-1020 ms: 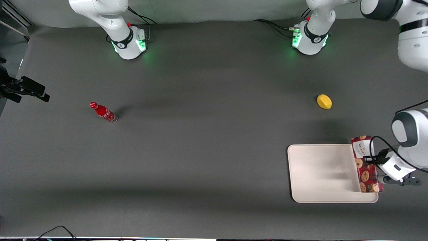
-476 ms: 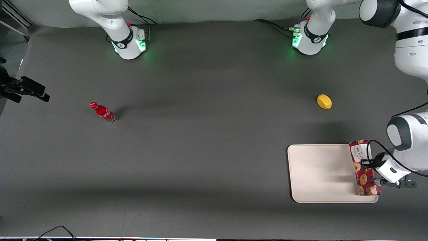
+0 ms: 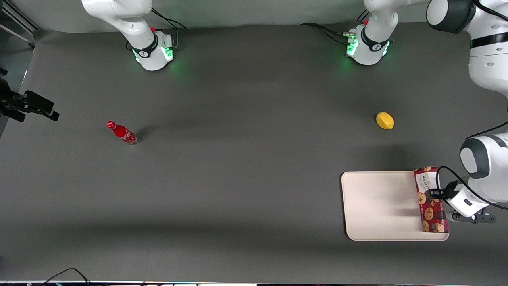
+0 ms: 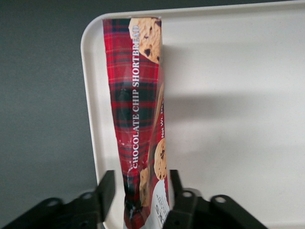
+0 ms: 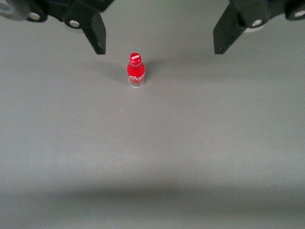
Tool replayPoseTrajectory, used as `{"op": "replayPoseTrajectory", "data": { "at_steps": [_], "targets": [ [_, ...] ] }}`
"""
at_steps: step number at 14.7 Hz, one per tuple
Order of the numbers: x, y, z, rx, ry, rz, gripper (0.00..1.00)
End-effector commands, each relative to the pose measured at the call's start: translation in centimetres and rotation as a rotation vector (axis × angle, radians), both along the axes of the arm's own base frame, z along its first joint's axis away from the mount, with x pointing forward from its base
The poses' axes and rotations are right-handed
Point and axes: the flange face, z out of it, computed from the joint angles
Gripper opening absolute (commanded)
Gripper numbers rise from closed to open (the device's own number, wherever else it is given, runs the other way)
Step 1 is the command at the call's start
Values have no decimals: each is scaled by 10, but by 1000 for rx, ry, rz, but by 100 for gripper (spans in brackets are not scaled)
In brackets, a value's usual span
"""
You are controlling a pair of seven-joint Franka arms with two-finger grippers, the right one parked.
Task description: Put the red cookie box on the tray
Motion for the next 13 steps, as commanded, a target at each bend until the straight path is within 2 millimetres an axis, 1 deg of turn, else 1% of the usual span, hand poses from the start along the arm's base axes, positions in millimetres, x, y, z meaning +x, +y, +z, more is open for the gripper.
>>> {"op": "replayPoseTrajectory", "data": {
  "at_steps": [1,3,5,6,7,8,9,10,11,13],
  "targets": [
    [5,3,4,0,-16,8,100],
    [5,3,4,1,-16,7,100],
    [5,2,12,5,-23,9,100],
    [4,2,14,5,-8,2,100],
    [0,3,19,7,-1,-1,100],
    [-5,0,31,5,23,2,100],
    [-10,-7,48,1,62,6,100],
    [-17,-14,71,-1,102,1,100],
    [-25,-14,91,-1,135,3,100],
    [-37,-28,133,4,161,-9,100]
  ]
}}
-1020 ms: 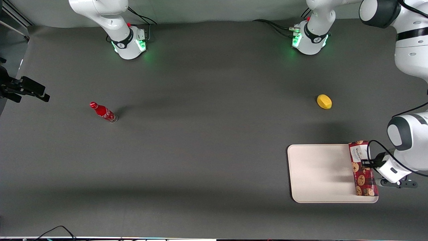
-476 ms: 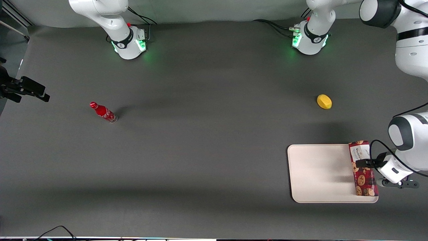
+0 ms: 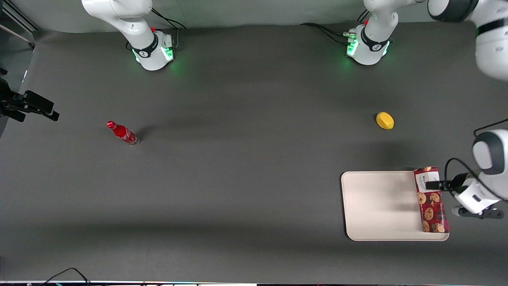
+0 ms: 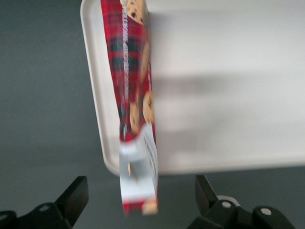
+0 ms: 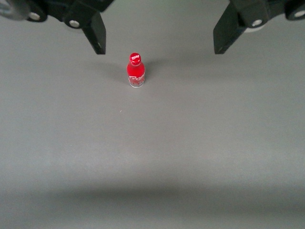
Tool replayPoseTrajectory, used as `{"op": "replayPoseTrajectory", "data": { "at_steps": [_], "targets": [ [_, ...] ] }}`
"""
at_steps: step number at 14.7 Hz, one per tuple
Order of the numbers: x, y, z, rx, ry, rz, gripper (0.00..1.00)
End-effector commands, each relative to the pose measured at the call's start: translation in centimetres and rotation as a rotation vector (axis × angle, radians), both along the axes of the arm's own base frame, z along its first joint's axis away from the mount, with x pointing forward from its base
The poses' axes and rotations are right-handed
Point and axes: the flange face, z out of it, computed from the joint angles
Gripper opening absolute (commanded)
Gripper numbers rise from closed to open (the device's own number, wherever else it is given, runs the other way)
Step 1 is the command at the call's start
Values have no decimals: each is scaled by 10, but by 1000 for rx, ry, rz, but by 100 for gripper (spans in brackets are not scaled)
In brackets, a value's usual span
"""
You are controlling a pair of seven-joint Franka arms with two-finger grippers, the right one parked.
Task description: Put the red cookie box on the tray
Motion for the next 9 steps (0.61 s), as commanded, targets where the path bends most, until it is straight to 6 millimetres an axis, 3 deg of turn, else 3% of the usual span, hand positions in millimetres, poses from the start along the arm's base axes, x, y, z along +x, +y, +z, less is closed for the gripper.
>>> {"op": "replayPoseTrajectory", "data": {
  "at_steps": [1,3,5,9],
  "targets": [
    [-29,-24,86,15,55,-8,100],
    [-49,-28,123,21,92,13,100],
    [-77,-55,154,41,106,41,100],
    [-154,-88,190,64,50,60,100]
  ]
}}
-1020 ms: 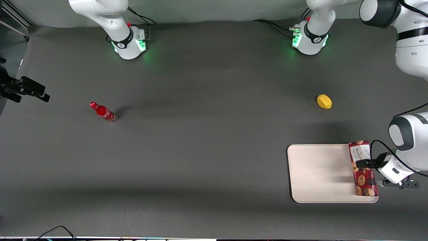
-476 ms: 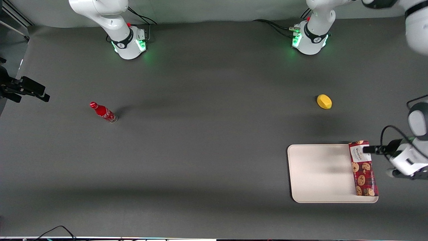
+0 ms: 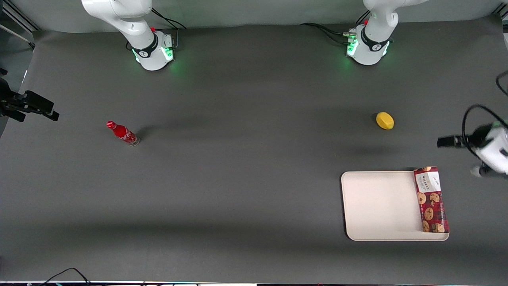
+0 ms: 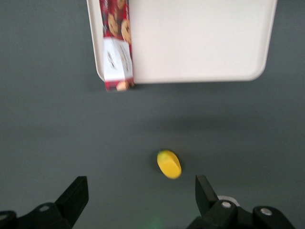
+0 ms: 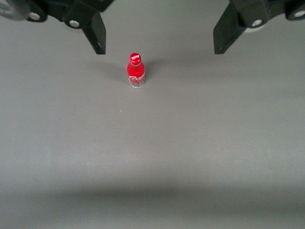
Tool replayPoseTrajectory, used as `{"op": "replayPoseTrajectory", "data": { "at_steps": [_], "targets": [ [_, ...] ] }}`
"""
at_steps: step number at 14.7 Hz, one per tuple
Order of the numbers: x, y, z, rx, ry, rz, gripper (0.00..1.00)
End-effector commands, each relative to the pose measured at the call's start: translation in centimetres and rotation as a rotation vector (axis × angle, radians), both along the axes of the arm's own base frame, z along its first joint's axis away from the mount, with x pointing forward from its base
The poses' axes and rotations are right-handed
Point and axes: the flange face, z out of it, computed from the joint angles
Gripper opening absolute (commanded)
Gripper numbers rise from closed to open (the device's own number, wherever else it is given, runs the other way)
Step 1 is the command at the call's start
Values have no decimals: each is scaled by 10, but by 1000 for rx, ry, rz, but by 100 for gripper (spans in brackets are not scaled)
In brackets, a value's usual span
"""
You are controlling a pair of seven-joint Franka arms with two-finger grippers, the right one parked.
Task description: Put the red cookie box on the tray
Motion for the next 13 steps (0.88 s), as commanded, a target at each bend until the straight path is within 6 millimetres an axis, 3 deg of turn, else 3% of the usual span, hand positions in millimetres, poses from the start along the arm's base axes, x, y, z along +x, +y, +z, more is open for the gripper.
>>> {"op": "replayPoseTrajectory", "data": {
  "at_steps": [1,3,6,8,12,13],
  "targets": [
    [-82,-40,21,35,-36,37,100],
    [-104,-50,28,42,-54,41,100],
    [-115,-55,37,48,-61,51,100],
    [-132,-63,57,50,-102,41,100],
    [-129,-87,108,21,-131,28,100],
    [-130,-93,114,24,-131,40,100]
  ]
}}
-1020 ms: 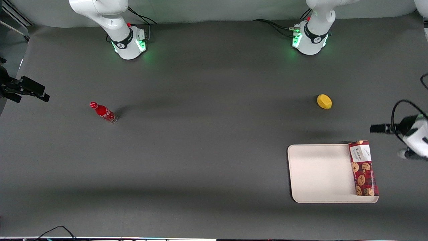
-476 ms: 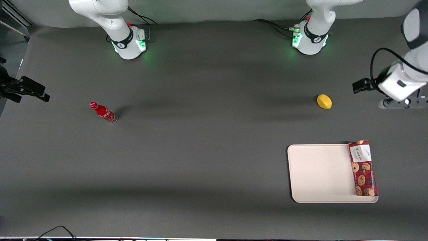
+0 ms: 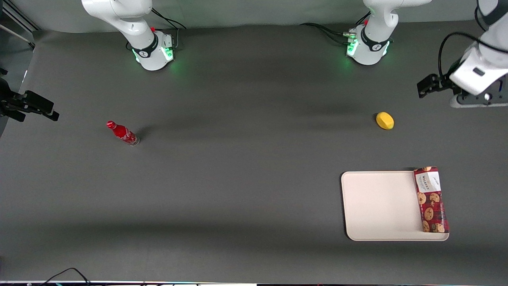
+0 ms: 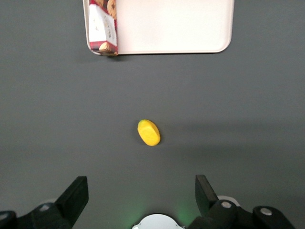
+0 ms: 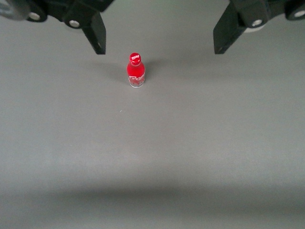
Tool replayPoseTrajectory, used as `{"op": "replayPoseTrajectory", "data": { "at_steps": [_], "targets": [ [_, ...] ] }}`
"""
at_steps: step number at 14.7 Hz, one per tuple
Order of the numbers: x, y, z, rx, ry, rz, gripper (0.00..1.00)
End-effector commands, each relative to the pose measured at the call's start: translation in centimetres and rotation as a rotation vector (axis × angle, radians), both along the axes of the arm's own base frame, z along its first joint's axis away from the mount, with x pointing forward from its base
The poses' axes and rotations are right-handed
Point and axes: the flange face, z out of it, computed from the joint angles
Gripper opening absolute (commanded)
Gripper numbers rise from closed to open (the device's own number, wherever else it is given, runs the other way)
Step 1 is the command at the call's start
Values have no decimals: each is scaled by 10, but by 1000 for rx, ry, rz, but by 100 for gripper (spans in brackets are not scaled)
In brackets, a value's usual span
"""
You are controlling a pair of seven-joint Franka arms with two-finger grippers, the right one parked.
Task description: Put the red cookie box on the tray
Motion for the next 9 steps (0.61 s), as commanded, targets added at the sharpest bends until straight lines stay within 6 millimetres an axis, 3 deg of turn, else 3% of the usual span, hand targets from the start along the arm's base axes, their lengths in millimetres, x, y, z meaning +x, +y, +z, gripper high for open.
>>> {"op": "replayPoseTrajectory", "data": {
  "at_steps": [1,4,9],
  "targets": [
    [-5,-21,31,-13,-10,34,100],
    [7,-28,42,-16,-28,28,100],
    [17,-31,37,-92,15,29,100]
  ]
}}
